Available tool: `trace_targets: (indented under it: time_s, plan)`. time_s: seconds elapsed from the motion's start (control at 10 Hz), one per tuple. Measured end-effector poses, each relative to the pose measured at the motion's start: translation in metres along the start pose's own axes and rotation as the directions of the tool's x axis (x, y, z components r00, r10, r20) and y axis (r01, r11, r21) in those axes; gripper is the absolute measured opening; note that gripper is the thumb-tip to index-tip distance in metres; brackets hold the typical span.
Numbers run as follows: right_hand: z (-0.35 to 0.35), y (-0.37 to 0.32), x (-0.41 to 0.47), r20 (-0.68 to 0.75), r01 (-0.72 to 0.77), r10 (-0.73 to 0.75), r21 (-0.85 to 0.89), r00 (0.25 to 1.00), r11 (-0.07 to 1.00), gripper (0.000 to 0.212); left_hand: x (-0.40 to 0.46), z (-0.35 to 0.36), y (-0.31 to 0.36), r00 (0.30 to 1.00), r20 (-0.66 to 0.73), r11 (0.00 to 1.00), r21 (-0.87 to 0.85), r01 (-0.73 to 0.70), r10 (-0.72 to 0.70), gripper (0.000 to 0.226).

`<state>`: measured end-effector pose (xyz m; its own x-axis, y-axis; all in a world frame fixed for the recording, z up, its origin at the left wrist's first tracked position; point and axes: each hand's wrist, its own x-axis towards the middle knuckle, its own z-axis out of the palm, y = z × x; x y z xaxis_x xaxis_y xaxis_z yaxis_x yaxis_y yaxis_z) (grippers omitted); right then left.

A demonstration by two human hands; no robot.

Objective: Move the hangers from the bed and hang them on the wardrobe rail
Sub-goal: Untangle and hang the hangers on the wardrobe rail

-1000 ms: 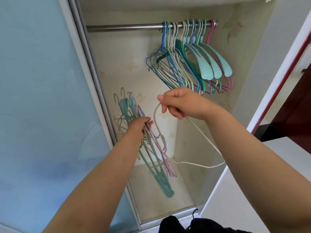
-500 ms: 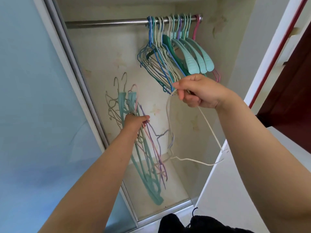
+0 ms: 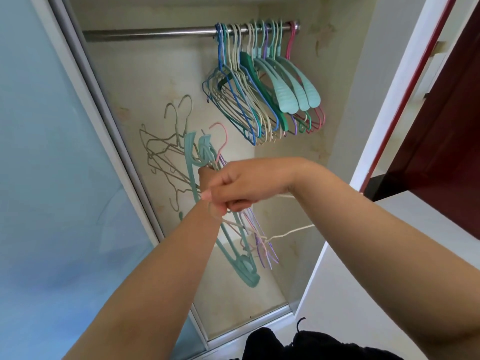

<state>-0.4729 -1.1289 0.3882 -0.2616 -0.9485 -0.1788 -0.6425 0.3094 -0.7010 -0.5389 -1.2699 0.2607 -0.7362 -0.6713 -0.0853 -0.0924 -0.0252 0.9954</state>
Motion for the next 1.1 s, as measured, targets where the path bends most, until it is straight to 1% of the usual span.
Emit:
trace_targets:
  time_s: [0.1, 0.2, 0.3, 0.4, 0.5, 0.6, 0.7, 0.8, 0.9, 1.0, 1.1]
  plan:
    - [0.011, 0.001, -0.001, 0.061, 0.007, -0.002, -0.09, 0.998, 0.996, 0.04, 0.0, -0.002, 0.002, 1.0, -0.009, 1.0, -0.012, 0.023, -0.023, 0.024]
    - [0.013, 0.003, -0.004, 0.063, -0.008, 0.016, -0.122, 0.998, 0.992, 0.037, 0.001, 0.0, 0.004, 0.999, 0.042, 0.999, 0.029, 0.026, -0.028, 0.027]
    - [-0.008, 0.01, -0.013, -0.068, -0.063, 0.058, -0.073, 0.996, 0.995, 0.028, 0.004, -0.002, 0.001, 0.995, 0.056, 0.996, -0.019, 0.082, -0.081, 0.028]
    - [-0.046, 0.028, -0.037, -0.342, -0.133, 0.128, 0.009, 0.931, 0.991, 0.034, 0.009, -0.008, -0.003, 0.986, 0.093, 0.983, -0.106, 0.147, -0.138, 0.026]
    - [-0.07, 0.053, -0.061, -0.6, -0.174, 0.194, 0.092, 0.776, 0.98, 0.034, 0.011, -0.02, -0.009, 0.961, 0.191, 0.922, -0.295, 0.25, -0.2, 0.011]
    - [-0.076, 0.072, -0.069, -0.734, -0.178, 0.167, 0.064, 0.658, 0.982, 0.045, 0.005, -0.027, -0.011, 0.926, 0.282, 0.83, -0.431, 0.355, -0.249, 0.006]
    - [-0.073, 0.08, -0.065, -0.767, -0.163, 0.142, 0.05, 0.626, 0.985, 0.041, 0.0, -0.024, -0.015, 0.906, 0.304, 0.824, -0.401, 0.401, -0.293, 0.007]
    - [-0.071, 0.081, -0.059, -0.767, -0.175, 0.118, 0.008, 0.631, 0.985, 0.037, -0.004, -0.02, -0.02, 0.906, 0.287, 0.881, -0.271, 0.389, -0.312, 0.013]
    - [-0.07, 0.078, -0.053, -0.737, -0.164, 0.114, 0.004, 0.667, 0.986, 0.037, -0.002, -0.016, -0.025, 0.913, 0.257, 0.896, -0.237, 0.376, -0.315, 0.023]
    - [-0.065, 0.072, -0.047, -0.703, -0.139, 0.07, -0.042, 0.708, 0.989, 0.035, -0.005, -0.008, -0.026, 0.928, 0.199, 0.909, -0.217, 0.355, -0.315, 0.024]
    - [-0.057, 0.062, -0.038, -0.629, -0.147, 0.046, -0.109, 0.776, 0.983, 0.032, -0.004, -0.002, -0.027, 0.951, 0.129, 0.932, -0.2, 0.301, -0.28, 0.026]
